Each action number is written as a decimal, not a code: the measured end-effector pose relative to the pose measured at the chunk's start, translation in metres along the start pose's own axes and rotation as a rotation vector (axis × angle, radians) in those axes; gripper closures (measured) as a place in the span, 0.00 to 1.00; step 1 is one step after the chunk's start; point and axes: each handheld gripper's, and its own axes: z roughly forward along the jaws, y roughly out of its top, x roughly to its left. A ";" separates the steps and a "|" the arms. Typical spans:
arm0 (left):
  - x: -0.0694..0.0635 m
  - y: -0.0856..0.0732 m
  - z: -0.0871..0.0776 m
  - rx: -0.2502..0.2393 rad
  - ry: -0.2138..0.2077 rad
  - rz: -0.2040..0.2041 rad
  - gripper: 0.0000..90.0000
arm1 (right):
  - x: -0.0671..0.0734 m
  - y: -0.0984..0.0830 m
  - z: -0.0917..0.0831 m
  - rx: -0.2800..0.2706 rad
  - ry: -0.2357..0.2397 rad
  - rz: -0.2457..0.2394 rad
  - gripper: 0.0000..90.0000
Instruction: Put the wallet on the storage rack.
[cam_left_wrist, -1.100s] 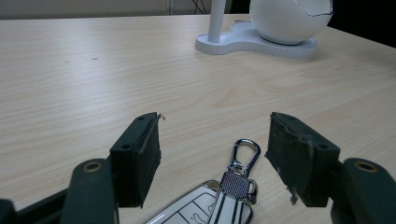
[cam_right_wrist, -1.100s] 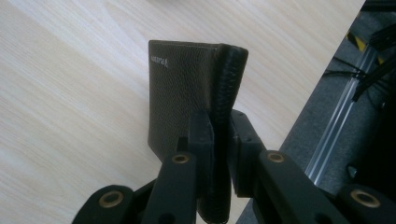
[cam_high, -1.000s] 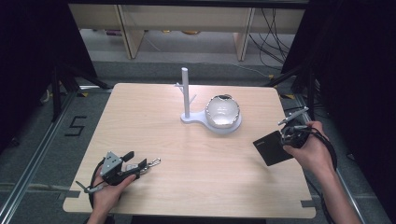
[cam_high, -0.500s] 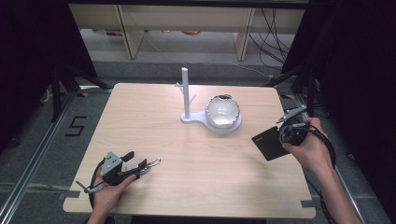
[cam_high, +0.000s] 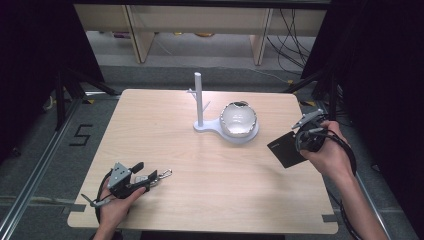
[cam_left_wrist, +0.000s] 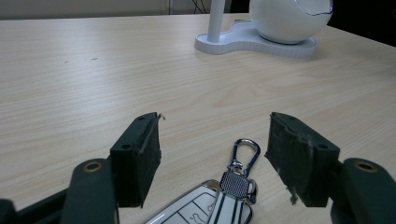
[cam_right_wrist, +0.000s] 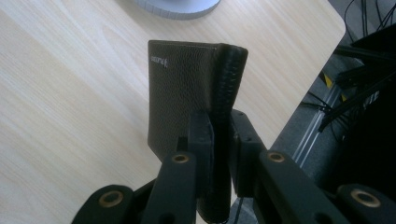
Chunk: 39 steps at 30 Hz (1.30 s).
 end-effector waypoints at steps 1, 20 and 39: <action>0.000 0.000 0.000 -0.001 -0.001 0.001 0.38 | 0.000 0.001 -0.001 -0.004 -0.005 -0.007 0.91; 0.000 0.000 0.000 -0.001 0.000 -0.003 0.38 | 0.004 0.019 -0.002 -0.038 -0.044 -0.117 0.91; -0.001 0.000 0.000 0.001 0.003 0.006 0.38 | 0.006 0.033 -0.008 -0.088 -0.103 -0.144 0.91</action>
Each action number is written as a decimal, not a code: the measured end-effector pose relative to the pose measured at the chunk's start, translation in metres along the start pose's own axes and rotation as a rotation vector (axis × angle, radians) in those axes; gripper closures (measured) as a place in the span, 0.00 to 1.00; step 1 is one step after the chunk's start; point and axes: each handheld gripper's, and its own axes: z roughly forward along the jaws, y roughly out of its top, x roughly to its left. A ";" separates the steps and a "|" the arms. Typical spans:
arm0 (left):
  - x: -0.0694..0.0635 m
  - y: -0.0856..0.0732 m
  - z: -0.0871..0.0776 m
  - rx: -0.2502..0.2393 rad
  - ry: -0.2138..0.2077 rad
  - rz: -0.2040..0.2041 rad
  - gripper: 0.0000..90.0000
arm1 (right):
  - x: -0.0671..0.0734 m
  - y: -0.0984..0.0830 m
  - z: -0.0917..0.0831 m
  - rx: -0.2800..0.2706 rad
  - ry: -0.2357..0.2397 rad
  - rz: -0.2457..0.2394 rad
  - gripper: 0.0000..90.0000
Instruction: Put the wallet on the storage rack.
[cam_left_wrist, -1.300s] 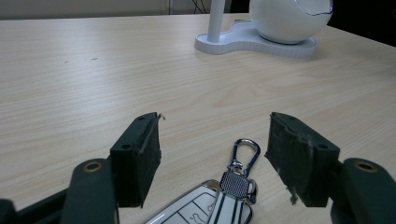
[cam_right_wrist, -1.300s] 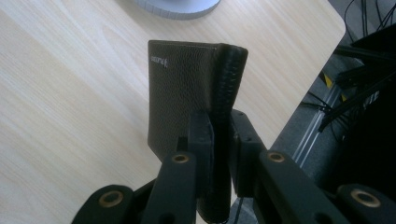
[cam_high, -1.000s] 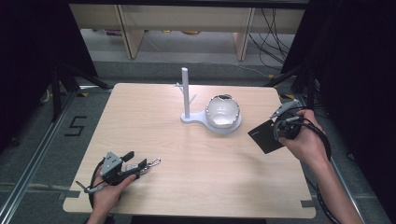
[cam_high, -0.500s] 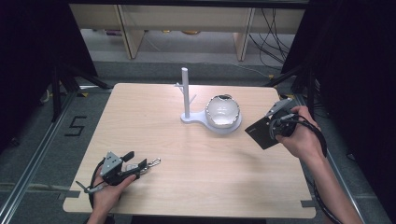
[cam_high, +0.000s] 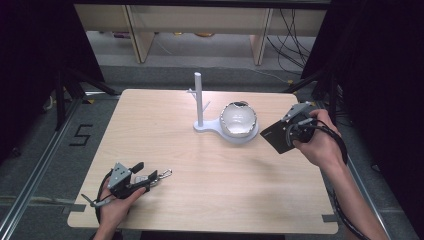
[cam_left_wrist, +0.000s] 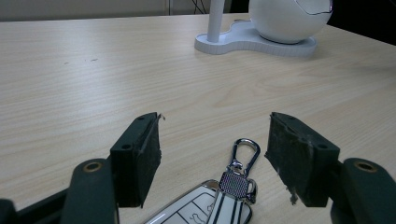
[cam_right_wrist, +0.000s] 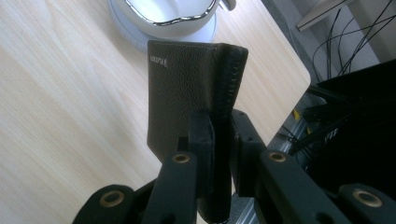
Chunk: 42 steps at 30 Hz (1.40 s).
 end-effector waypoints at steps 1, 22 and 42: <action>0.000 0.000 0.000 0.000 0.000 0.001 0.38 | -0.001 0.001 0.000 -0.004 0.002 -0.010 0.91; 0.000 0.000 0.000 -0.001 -0.001 0.000 0.38 | -0.002 0.021 -0.005 -0.066 -0.036 -0.052 0.91; -0.003 0.000 -0.001 0.019 0.017 -0.015 0.38 | -0.002 0.037 -0.004 -0.100 -0.045 -0.035 0.91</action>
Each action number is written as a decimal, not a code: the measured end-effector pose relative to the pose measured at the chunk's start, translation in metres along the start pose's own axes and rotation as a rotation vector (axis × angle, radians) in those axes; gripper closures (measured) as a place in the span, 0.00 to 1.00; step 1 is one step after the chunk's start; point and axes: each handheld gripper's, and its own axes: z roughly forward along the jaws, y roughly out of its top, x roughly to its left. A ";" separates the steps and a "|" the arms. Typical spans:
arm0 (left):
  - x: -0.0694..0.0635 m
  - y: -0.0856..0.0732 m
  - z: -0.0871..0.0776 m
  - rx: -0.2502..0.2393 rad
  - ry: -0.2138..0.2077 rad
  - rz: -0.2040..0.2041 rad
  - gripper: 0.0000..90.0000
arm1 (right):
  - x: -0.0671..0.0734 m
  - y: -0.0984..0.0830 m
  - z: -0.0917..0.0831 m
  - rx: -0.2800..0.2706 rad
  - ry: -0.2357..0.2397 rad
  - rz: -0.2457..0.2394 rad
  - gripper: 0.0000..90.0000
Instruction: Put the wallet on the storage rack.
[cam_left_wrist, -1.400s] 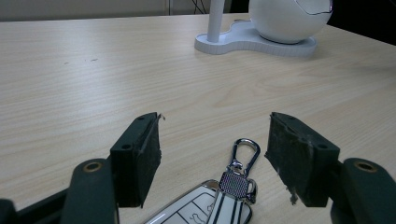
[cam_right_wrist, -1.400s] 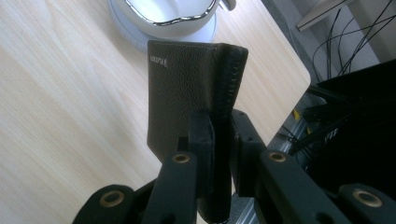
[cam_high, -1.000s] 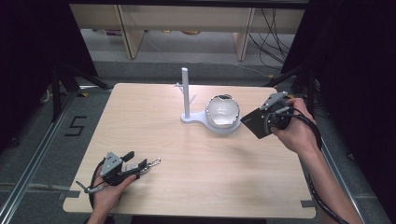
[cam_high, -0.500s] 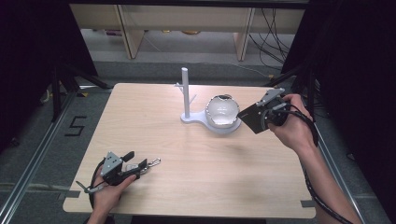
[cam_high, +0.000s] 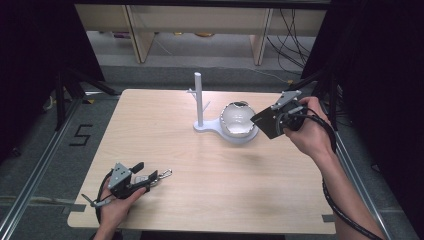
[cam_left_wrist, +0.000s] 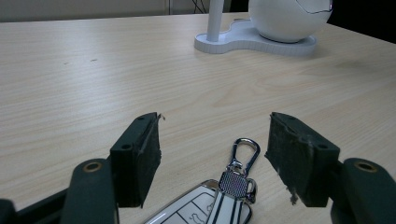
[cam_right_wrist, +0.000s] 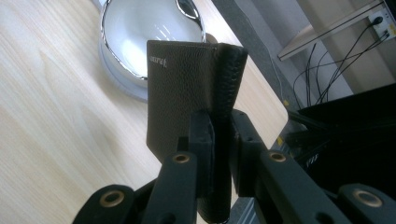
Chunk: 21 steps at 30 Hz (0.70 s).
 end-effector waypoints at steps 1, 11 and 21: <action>0.000 0.000 0.000 0.002 0.001 -0.002 0.38 | 0.000 0.001 0.000 0.000 0.000 -0.003 0.91; 0.001 0.000 0.000 -0.001 -0.005 0.002 0.38 | 0.001 0.012 0.003 -0.009 0.007 -0.002 0.91; 0.001 0.000 0.000 -0.009 -0.006 -0.005 0.38 | 0.003 0.022 0.011 -0.021 0.009 -0.033 0.91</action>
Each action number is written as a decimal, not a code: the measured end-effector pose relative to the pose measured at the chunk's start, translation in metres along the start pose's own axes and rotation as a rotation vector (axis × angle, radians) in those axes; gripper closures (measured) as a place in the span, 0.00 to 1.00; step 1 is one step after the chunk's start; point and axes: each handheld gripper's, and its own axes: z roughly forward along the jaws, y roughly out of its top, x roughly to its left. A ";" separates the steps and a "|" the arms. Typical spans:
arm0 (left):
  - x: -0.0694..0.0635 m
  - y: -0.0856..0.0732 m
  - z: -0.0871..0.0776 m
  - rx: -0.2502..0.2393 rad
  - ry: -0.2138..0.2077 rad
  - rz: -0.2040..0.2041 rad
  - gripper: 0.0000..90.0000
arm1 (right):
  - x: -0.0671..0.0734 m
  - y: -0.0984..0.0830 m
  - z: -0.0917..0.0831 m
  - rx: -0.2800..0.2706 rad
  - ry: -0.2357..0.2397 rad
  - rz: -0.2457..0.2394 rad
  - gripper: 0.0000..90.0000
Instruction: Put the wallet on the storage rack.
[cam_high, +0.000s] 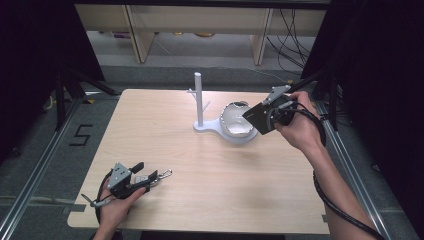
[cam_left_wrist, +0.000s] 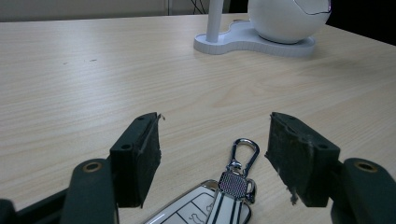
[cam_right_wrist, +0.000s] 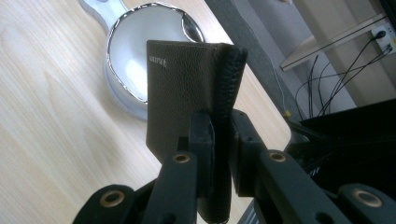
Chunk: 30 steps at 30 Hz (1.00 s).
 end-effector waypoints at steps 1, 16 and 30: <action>0.001 0.001 0.000 0.006 0.000 0.012 0.38 | 0.001 0.001 0.001 -0.001 0.001 -0.001 0.91; 0.002 0.001 0.001 -0.011 -0.014 0.023 0.38 | 0.009 0.019 0.013 -0.028 -0.005 -0.030 0.91; 0.002 0.001 0.000 -0.006 -0.010 0.020 0.38 | 0.013 0.038 0.024 -0.030 -0.011 -0.081 0.91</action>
